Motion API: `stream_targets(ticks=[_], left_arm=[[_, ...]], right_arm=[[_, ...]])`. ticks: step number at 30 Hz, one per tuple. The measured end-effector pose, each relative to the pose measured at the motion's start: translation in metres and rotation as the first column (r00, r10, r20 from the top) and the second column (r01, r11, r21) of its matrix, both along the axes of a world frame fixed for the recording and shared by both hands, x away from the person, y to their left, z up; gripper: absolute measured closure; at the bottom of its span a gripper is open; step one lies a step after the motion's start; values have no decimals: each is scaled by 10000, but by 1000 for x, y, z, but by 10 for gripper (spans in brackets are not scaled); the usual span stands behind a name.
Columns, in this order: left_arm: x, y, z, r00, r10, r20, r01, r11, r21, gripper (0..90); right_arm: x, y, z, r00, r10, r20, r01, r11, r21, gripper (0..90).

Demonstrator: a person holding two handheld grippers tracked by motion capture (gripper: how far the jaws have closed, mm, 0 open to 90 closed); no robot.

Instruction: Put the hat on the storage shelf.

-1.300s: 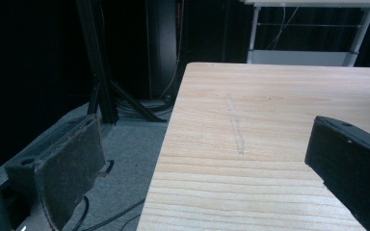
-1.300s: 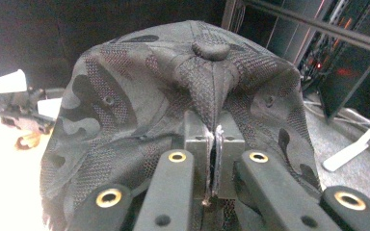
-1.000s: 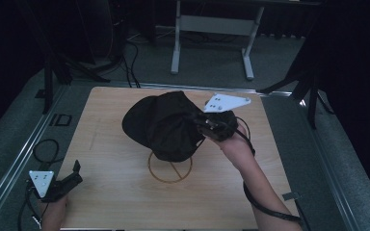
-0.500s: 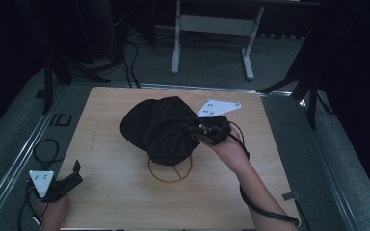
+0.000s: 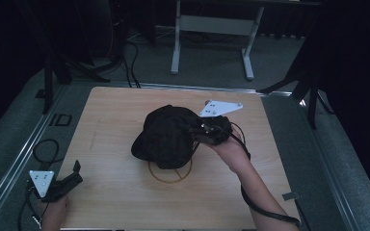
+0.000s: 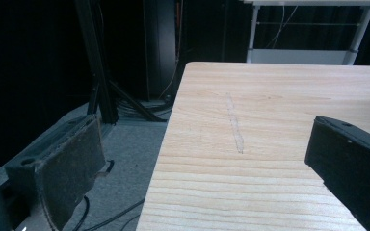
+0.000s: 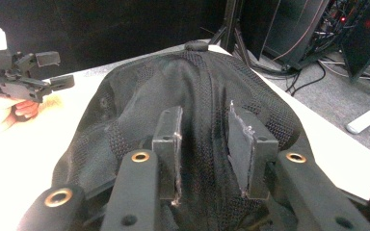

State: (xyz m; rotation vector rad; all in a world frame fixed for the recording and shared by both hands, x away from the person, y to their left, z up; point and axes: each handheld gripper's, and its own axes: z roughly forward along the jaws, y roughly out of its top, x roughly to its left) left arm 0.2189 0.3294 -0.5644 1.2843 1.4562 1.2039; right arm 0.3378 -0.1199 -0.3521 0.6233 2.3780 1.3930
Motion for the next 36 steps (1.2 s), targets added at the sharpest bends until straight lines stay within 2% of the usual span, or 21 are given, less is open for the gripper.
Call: stream_targets(ticks=[12,24,34,36], left_arm=[[0,0,0,10000,-5,-24,5,10000,0,6],[0,0,0,10000,5,-26,-5,10000,13,6],[0,0,0,10000,9,-5,-9,10000,17,6],[0,0,0,10000,14,7,-14,10000,27,6]], right_arm=[[-1,-9,8,9999,-94,58,93,9997,233,613],[-3,-34,10,9987,-465,190,458,9982,384,586],[-2,-70,-1,9912,-1265,391,1259,9919,165,412],[0,-78,-5,9891,-1439,313,1433,9895,202,369]])
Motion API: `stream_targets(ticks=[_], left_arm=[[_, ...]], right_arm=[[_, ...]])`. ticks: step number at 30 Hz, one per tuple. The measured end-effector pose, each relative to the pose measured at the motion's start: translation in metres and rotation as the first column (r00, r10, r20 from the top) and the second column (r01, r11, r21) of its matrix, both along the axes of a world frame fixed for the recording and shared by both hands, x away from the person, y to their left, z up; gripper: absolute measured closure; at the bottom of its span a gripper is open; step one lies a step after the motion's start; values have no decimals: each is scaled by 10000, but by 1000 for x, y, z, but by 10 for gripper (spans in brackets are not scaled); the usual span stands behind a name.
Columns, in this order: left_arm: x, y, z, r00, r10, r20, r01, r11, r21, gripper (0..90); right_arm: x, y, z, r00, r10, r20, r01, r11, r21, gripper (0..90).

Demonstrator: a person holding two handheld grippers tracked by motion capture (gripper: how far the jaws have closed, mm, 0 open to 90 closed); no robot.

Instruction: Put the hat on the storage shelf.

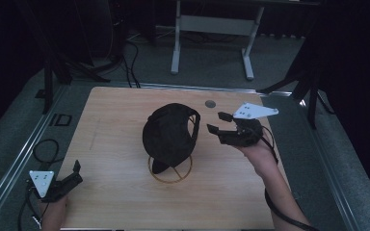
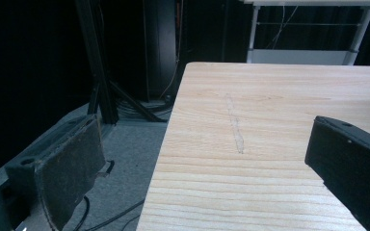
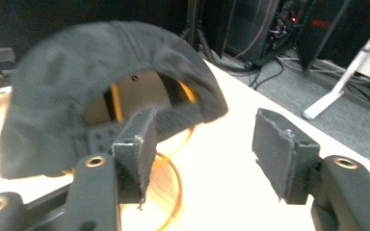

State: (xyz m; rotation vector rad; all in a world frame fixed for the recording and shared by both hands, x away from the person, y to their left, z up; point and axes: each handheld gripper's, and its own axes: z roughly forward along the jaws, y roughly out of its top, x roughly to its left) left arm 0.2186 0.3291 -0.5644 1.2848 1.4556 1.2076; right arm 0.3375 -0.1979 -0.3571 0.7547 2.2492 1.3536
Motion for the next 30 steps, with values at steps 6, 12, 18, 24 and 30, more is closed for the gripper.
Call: stream_targets(ticks=[6,12,18,24,30], left_arm=[[0,0,0,10000,0,8,0,10000,22,6],[0,0,0,10000,12,0,-12,10000,32,6],[0,0,0,10000,25,-8,-25,10000,35,7],[-1,0,0,10000,32,27,-32,10000,8,6],[-1,0,0,10000,33,38,-33,10000,15,6]], right_arm=[[3,-23,-17,9984,-496,-285,499,9987,105,269],[6,-46,-40,9933,-827,-805,860,9956,384,145],[6,-65,-70,9864,-1098,-1223,1151,9926,376,136],[4,-79,-100,9779,-1705,-1210,1734,9847,140,136],[-1,-100,-129,9622,-2391,-1304,2435,9697,187,136]])
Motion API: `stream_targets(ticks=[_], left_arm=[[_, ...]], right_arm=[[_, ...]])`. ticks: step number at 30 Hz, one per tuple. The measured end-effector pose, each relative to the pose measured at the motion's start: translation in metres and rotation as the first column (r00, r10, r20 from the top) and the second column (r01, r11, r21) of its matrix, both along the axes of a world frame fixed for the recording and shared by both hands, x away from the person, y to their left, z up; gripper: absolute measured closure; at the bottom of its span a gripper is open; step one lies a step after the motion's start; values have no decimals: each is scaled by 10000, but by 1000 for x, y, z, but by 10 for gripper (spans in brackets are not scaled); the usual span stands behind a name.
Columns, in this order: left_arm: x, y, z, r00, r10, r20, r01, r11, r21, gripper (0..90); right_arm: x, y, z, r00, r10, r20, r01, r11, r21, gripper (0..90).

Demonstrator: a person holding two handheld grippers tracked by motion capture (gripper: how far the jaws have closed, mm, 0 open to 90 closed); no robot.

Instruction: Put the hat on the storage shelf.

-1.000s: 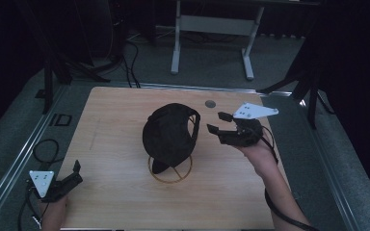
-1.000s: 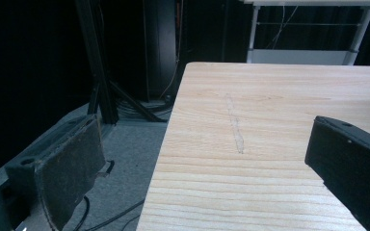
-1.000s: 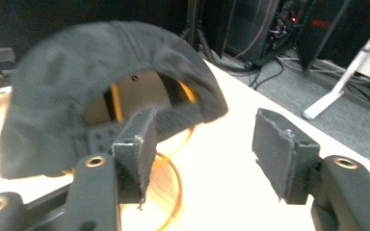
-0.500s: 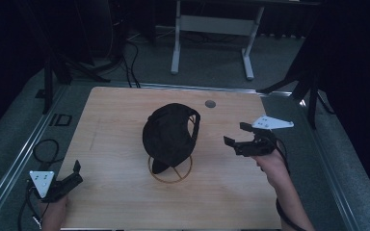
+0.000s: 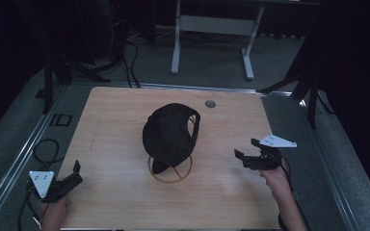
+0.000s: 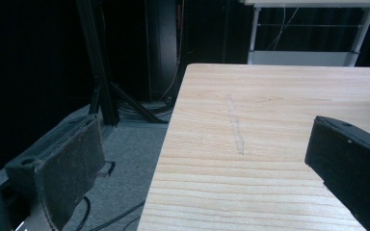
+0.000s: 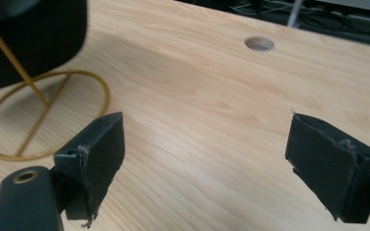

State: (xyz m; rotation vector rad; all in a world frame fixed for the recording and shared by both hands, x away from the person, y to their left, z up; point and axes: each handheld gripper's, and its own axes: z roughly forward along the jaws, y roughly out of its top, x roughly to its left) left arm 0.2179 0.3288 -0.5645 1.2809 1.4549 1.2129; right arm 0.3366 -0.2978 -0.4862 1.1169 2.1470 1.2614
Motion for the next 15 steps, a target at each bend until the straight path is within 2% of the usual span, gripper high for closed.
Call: stream_targets(ticks=[3,7,11,15], left_arm=[[0,0,0,10000,8,12,-8,10000,5,6],[0,0,0,10000,7,42,-7,10000,37,6],[0,0,0,10000,13,35,-13,10000,13,6],[-1,0,0,10000,20,52,-20,10000,14,6]], right_arm=[[-3,-11,-14,9992,-398,-66,398,9992,-6,136],[-7,-25,-30,9954,-953,-29,953,9952,228,137],[-12,-36,-42,9909,-1345,-87,1344,9909,-109,137],[-19,-49,-50,9840,-1784,-38,1783,9838,-179,138]])
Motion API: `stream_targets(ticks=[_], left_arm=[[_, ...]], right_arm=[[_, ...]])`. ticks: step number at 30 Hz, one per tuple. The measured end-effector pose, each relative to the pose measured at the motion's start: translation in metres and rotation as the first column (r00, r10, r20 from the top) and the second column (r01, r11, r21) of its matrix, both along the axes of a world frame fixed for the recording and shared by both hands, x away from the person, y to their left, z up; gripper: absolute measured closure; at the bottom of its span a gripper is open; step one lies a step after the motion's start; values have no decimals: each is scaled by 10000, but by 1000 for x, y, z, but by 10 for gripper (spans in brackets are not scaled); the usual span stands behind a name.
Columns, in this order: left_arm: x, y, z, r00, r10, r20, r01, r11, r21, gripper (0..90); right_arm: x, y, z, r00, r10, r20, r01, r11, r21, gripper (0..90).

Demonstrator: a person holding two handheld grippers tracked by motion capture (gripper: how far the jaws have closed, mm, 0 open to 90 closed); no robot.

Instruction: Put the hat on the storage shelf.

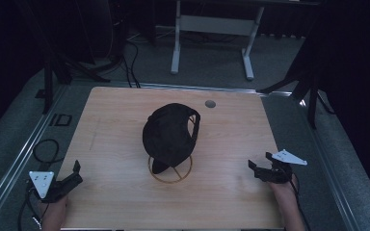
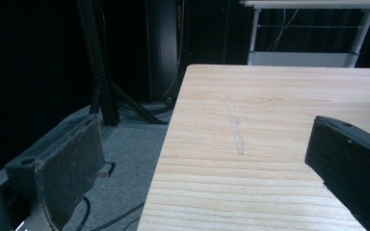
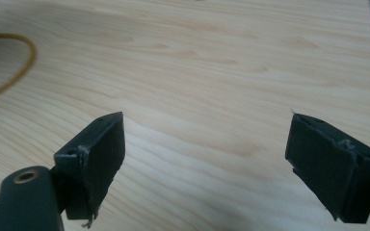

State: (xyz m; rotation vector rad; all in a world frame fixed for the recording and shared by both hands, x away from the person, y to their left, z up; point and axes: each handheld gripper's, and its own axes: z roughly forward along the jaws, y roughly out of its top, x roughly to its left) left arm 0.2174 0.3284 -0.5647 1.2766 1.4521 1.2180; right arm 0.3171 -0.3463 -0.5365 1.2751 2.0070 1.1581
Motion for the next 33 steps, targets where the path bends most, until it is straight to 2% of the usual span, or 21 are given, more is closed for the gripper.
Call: stream_targets(ticks=[4,6,10,15,24,31,33], left_arm=[[0,0,0,10000,11,7,-11,10000,15,6],[0,0,0,10000,12,18,-12,10000,11,7],[0,0,0,10000,28,45,-28,10000,-31,6],[-1,0,0,10000,34,75,-34,10000,-40,6],[-1,0,0,9999,5,107,-4,10000,-84,7],[-2,0,0,9999,29,121,-28,10000,-61,7],[-2,0,0,9999,36,125,-35,10000,-62,6]], right_arm=[[-6,-9,-4,9989,-454,153,455,9990,-41,138],[-12,-17,-7,9951,-947,284,954,9951,-261,138],[-18,-26,-10,9851,-1654,482,1669,9855,-301,138],[-20,-35,-15,9734,-2236,496,2260,9729,-484,138],[-25,-37,-17,9612,-2585,967,2621,9647,-266,138],[-29,-44,-17,9482,-2886,1331,2851,9574,449,140],[-29,-45,-17,9465,-2938,1332,2898,9558,490,140]])
